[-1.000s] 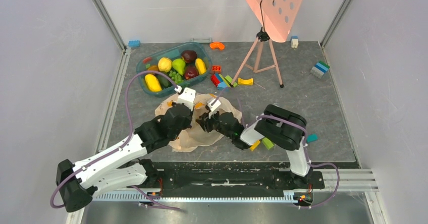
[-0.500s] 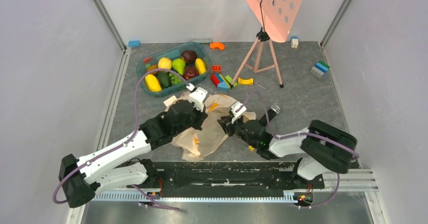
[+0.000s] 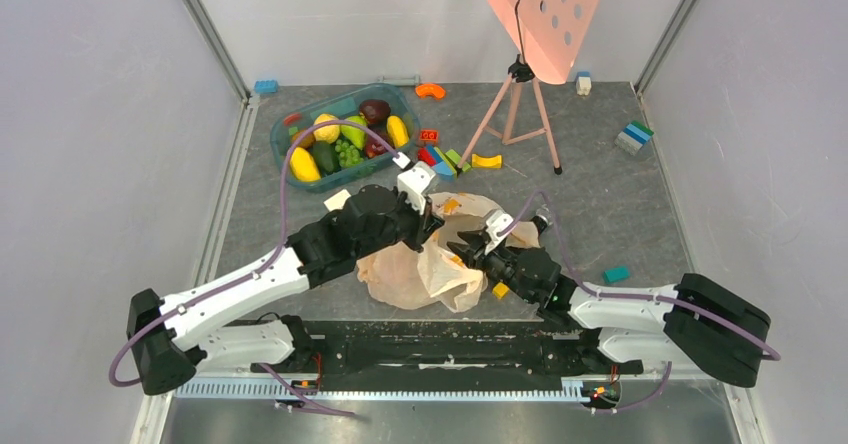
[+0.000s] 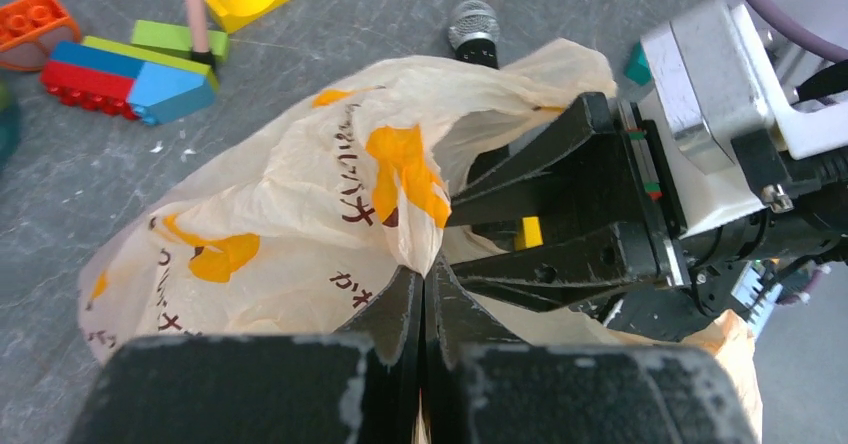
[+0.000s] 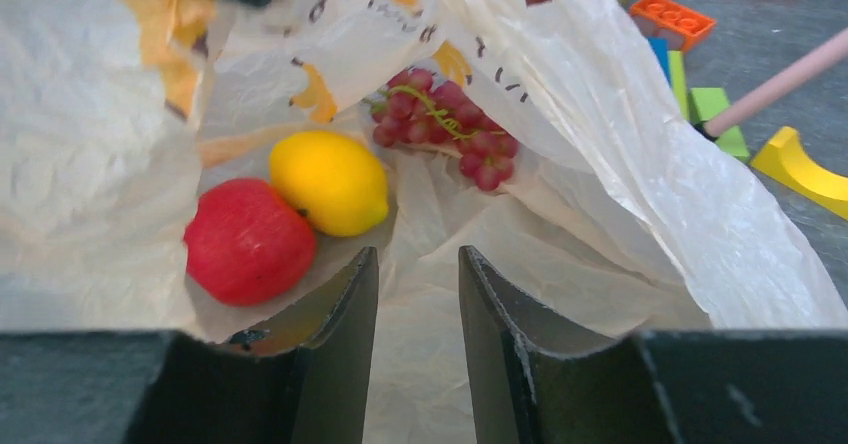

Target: Take the fake fruits out of the plastic bag

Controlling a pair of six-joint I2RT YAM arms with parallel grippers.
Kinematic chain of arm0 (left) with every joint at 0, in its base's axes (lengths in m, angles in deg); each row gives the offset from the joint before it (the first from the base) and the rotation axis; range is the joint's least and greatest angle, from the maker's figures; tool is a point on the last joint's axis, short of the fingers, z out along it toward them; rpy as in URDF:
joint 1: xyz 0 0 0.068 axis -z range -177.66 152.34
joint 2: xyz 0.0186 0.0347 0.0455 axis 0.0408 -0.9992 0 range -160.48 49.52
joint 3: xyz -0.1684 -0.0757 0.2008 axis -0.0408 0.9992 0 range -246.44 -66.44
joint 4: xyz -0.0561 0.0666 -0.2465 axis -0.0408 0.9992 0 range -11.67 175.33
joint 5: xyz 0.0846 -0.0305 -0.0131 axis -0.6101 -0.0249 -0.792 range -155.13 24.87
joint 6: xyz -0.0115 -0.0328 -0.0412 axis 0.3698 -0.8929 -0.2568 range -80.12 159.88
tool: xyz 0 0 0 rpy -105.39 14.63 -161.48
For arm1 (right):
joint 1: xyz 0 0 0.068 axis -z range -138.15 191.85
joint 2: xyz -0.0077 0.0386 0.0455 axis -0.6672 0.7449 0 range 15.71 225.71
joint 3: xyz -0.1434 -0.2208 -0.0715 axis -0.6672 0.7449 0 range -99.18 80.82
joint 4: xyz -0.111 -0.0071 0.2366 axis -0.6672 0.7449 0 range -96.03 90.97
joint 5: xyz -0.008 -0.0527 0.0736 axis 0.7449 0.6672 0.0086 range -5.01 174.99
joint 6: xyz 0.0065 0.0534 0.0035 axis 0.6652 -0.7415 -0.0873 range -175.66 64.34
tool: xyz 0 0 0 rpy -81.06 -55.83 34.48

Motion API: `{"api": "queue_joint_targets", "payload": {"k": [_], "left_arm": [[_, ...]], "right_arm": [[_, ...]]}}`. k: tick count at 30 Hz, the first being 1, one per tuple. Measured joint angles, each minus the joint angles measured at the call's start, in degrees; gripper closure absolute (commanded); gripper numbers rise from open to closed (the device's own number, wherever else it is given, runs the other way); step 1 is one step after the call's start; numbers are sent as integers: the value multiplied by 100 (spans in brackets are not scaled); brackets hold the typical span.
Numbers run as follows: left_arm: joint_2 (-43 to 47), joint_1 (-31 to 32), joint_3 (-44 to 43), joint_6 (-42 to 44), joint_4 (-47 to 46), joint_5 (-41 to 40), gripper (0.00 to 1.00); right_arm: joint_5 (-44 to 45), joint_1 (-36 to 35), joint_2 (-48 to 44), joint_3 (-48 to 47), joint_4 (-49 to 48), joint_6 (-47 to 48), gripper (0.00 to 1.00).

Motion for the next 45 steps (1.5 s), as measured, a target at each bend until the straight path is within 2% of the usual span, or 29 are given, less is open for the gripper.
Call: {"api": "queue_joint_targets", "payload": {"k": [3,7,13,15,22,29,35,45], "left_arm": [[304,-28,205,-2,13,-192,98],[1185,-76,929,-114,197,-693,98],[2238,-87,2033,-868,739,-1528,98],[2570,-87,2345,-1204,1019,-1792,98],[3565,-87,2656,-1934,1582,-2511,98],[3357,-87,2656,-2264,1733,-2876,98],[3163,-87,2658,-2850,1967,-3495,98],[2732,-98,2924,-3960,1895,-4616,98]], "right_arm": [[-302,0,66,-4,85,66,59],[-706,0,409,-63,175,131,51],[-1318,0,999,-433,256,192,44],[-1515,0,1158,-527,210,192,38],[-1829,-11,1705,-815,59,188,34],[-1958,-13,2074,-1165,-87,186,33],[-2096,-46,2107,-1475,-90,192,35],[-2406,-669,2546,-1799,42,345,52]]}}
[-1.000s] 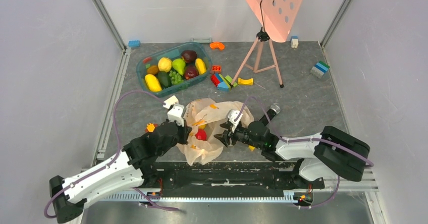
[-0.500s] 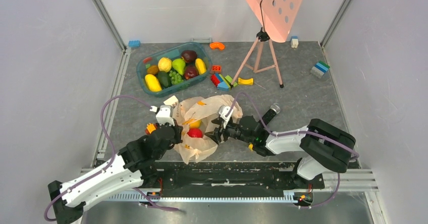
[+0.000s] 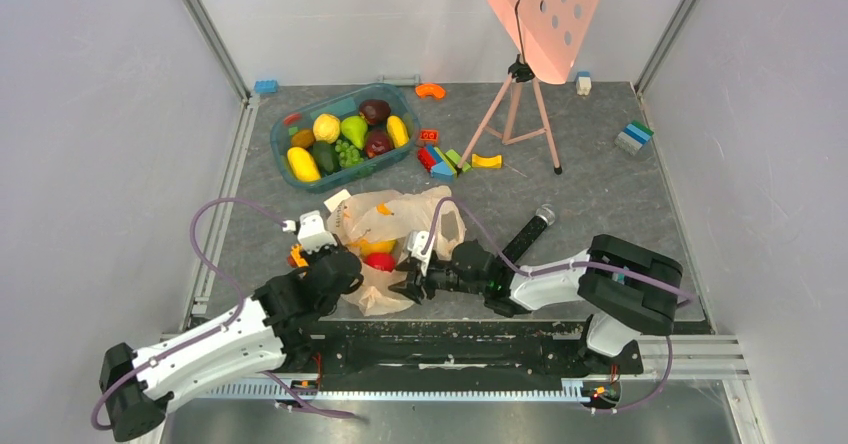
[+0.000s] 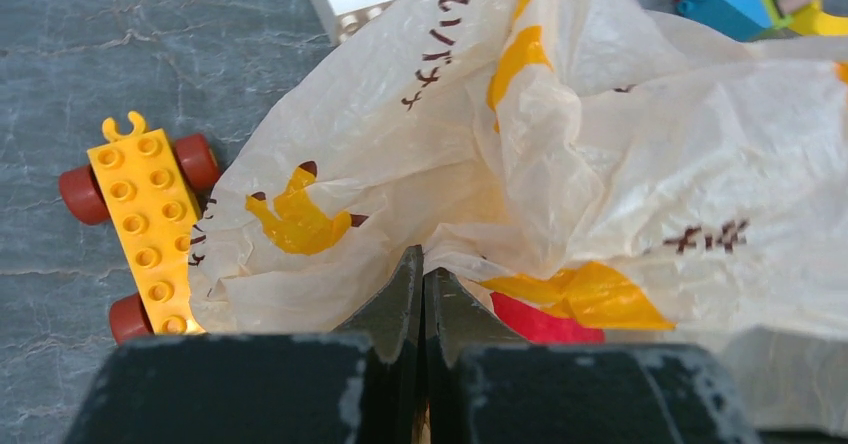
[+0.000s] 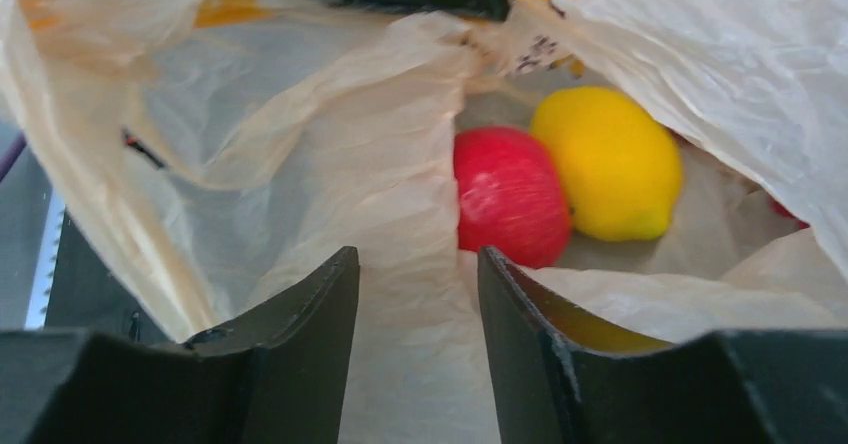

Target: Take the fake fruits out of the plastic bag

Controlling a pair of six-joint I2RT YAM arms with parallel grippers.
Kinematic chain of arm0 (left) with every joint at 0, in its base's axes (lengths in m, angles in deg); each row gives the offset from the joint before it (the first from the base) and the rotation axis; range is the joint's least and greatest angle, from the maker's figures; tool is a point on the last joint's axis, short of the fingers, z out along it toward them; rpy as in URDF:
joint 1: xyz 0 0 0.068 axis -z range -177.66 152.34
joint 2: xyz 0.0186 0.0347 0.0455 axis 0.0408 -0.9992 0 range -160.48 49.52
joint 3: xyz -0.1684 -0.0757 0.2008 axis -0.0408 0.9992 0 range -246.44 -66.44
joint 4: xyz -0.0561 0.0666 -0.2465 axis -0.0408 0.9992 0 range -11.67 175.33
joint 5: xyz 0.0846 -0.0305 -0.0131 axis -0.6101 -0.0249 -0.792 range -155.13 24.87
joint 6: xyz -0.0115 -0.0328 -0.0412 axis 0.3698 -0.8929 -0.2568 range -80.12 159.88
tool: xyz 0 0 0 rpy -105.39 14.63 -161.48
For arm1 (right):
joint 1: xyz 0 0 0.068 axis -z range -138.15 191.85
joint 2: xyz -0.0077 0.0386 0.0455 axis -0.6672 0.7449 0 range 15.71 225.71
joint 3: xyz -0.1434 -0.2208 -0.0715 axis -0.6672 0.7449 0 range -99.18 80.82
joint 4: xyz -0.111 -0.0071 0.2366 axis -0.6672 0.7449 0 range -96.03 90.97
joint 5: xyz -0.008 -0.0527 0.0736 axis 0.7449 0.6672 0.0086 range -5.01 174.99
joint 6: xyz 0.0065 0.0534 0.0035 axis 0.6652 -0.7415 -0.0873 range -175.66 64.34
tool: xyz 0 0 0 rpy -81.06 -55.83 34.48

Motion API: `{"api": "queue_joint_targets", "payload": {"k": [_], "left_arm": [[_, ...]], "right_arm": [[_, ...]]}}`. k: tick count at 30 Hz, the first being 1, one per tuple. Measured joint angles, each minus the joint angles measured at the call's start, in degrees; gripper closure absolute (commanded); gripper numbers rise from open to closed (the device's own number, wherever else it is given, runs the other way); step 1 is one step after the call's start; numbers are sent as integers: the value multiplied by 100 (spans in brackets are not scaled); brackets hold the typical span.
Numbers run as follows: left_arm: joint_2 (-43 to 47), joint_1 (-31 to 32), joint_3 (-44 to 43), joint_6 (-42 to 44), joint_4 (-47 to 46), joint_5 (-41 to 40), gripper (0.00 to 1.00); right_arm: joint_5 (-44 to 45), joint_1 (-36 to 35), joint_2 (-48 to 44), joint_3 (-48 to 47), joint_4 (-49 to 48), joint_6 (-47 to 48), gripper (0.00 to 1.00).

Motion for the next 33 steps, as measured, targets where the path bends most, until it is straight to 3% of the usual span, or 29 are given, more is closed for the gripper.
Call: {"api": "queue_joint_targets", "payload": {"k": [7,13,19,25,33], "left_arm": [[-822,-439,177,-612,-391,-76,98],[-1185,-1707,612,-590,-1397,804,98],[-1888,-2310,682,-195,-2411,1742,98],[-2592,-2507,1001,238,-3836,2973,98],[-2999,-2514,1388,568,-5340,4304,98]], "right_arm": [[2,-297,173,103,236,120,58],[39,-341,398,286,354,90,58],[87,-363,450,337,476,76,58],[343,-369,297,400,656,74,58],[1335,-372,-678,409,1475,48,58]]}}
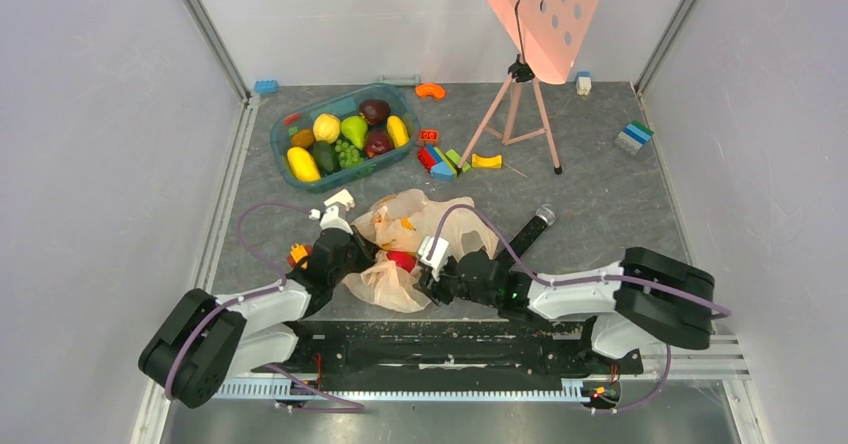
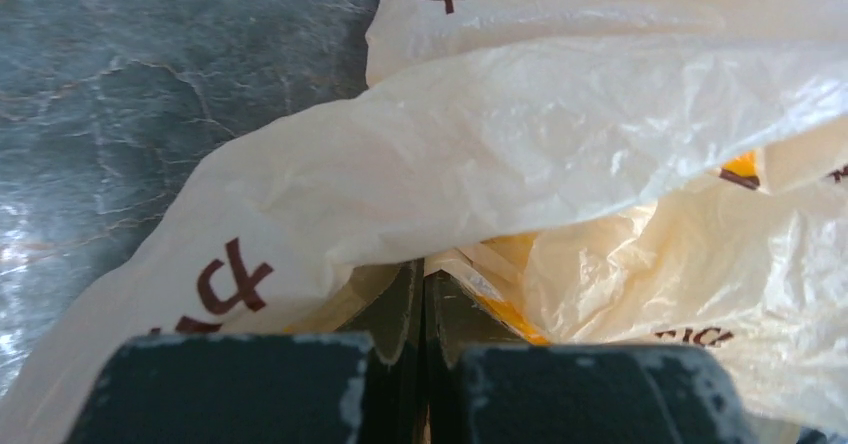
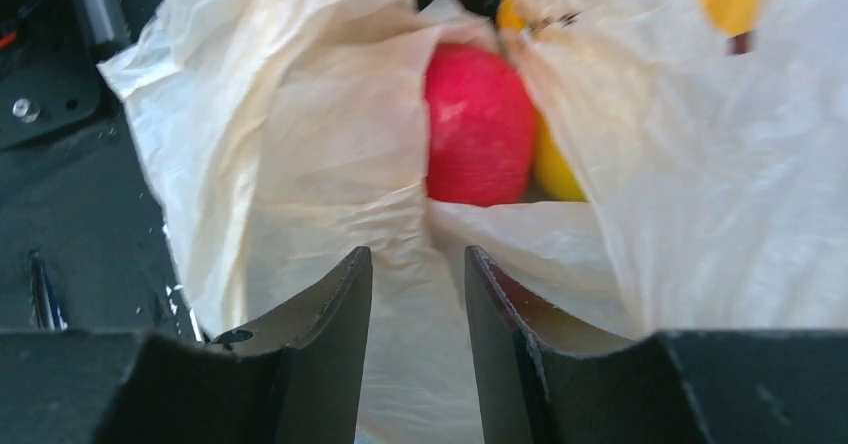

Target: Take the fake fruits out of the plastic bag

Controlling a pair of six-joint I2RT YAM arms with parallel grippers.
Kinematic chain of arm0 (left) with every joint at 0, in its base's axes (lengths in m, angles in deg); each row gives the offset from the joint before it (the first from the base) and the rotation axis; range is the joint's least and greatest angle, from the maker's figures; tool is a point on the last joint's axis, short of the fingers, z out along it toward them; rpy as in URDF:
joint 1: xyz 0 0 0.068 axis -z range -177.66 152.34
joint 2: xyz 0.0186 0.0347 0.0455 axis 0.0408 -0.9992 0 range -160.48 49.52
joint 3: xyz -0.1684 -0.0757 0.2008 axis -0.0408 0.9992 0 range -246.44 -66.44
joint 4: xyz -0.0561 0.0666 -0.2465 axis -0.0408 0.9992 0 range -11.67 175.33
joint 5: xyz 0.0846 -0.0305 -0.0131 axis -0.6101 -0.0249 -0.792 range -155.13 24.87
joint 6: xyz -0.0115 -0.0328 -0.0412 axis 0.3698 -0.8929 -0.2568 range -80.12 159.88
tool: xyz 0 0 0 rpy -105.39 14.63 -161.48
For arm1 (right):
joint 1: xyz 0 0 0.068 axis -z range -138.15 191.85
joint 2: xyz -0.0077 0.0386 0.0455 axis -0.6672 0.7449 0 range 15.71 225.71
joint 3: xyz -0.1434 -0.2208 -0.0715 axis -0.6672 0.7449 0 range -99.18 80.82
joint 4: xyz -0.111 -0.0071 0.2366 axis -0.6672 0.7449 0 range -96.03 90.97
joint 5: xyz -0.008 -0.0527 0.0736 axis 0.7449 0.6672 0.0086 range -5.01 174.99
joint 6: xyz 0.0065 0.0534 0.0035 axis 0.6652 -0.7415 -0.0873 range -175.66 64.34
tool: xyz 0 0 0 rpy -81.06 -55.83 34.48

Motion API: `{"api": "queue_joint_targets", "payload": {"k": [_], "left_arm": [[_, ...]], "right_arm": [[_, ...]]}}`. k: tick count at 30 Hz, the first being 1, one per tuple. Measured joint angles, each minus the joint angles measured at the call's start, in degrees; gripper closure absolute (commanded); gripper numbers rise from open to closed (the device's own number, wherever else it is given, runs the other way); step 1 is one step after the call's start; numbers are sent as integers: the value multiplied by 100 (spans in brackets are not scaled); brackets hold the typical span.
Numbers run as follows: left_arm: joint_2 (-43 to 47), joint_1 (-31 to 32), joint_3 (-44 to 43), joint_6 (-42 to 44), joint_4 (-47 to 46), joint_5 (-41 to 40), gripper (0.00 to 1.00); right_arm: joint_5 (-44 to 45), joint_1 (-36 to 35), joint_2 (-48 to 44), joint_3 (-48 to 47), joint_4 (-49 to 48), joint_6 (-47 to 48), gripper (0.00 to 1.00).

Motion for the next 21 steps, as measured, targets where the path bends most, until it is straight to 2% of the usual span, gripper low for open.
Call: {"api": "queue_joint_targets", "payload": {"k": [4,9,16,21], "left_arm": [[66,0,140,107,-271,275,98],[446,0,214,275,-299,442,98],[841,0,343,367,-297,522,98],[789,0,343,376,-304,529,98]], "right_arm": [[503,46,-459,-85,354,-70,58],[680,199,-483,-448,612,-109,59],[463,140,225,-1246,671,-243,62],[328,-479,525,-1268,658,-341,62]]}}
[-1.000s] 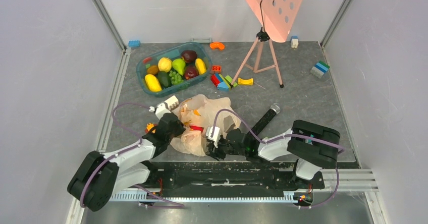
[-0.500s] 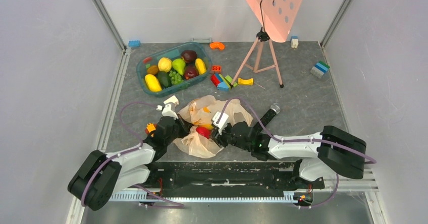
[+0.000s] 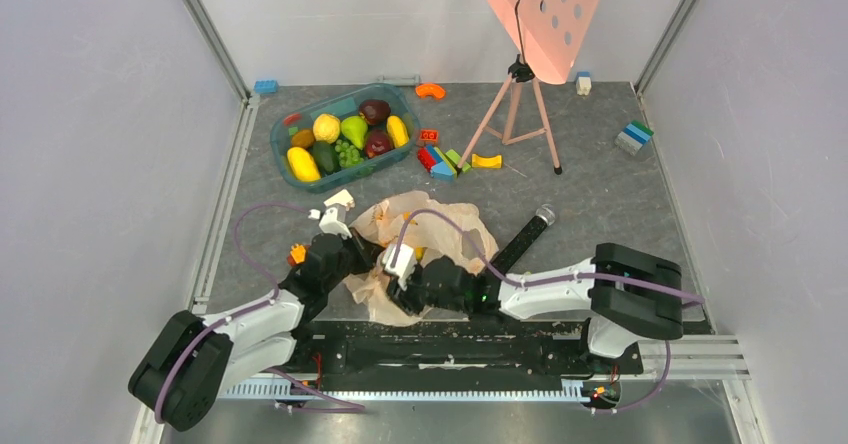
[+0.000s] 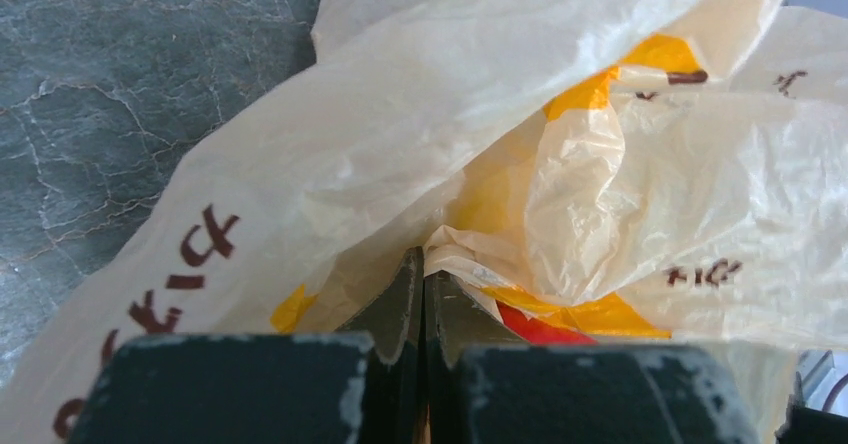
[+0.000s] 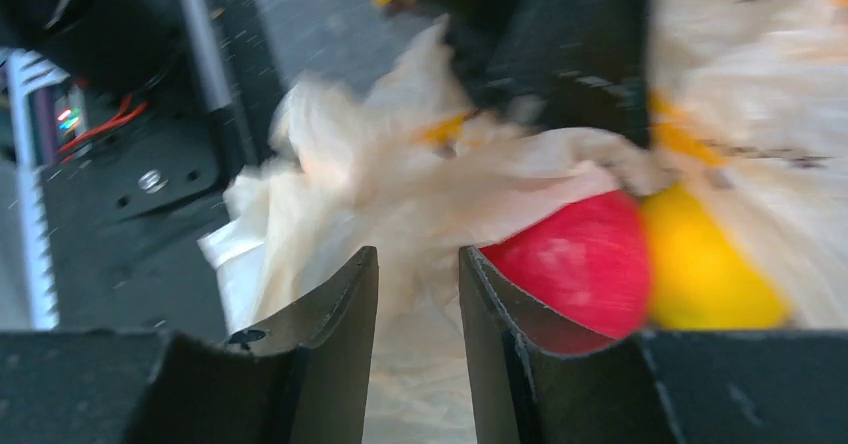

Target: Take the fake fruits out of the plastic bag

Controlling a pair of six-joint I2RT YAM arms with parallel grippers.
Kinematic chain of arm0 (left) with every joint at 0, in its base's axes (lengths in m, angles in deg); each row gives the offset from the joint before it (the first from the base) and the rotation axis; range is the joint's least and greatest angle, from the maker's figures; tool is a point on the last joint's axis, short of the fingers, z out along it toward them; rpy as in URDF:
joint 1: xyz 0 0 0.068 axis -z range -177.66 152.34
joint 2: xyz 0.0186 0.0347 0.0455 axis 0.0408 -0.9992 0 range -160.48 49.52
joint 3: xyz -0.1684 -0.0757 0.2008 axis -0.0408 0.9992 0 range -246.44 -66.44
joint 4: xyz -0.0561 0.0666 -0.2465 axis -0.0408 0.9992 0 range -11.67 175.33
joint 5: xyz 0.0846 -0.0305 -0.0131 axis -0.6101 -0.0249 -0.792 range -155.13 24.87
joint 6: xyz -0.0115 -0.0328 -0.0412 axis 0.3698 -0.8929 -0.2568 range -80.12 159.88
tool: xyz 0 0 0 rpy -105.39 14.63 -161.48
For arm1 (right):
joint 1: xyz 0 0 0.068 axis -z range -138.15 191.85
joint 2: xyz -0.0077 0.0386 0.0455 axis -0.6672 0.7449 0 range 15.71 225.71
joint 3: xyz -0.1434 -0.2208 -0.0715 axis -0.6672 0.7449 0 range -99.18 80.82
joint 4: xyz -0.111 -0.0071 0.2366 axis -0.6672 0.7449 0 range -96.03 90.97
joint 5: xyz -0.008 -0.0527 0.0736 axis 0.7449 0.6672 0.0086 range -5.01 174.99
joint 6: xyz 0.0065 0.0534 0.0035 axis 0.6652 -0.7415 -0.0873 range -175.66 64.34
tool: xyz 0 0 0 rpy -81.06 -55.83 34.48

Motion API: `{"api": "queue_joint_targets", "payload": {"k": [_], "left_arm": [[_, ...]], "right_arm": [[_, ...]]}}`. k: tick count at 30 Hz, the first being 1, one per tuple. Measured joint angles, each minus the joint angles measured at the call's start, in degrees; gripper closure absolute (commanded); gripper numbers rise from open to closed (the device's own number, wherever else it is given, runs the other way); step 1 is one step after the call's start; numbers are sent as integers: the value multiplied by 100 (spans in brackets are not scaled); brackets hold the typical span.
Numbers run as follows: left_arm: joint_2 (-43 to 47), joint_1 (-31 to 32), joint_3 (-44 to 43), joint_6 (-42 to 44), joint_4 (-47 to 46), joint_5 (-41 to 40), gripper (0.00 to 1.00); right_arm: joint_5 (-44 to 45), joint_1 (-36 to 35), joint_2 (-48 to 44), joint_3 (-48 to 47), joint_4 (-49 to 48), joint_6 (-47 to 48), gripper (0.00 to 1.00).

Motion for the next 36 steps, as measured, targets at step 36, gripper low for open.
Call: {"api": "queue_joint_targets", "payload": {"k": [36], "left_arm": [[-256,2,197,90,-468,116,98]], "right_arm": [[35,229,-590,-59,1067,-13,44]]}}
